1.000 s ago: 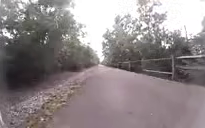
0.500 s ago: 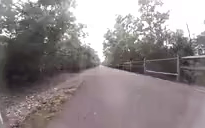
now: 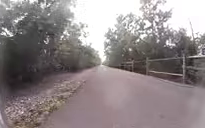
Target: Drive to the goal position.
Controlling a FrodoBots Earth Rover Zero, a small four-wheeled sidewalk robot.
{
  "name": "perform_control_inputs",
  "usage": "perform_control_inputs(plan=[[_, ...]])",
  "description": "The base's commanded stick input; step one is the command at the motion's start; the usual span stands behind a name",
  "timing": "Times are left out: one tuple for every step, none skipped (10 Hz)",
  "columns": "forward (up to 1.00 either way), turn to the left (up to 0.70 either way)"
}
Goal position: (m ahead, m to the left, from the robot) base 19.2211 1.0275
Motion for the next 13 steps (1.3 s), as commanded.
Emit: perform_control_inputs(plan=[[0.70,0.00],[0.70,0.00],[0.70,0.00],[0.70,0.00],[0.70,0.00],[0.70,0.00],[0.70,0.00],[0.70,0.00],[0.70,0.00],[0.70,0.00],[0.70,0.00],[0.70,0.00],[0.70,0.00]])
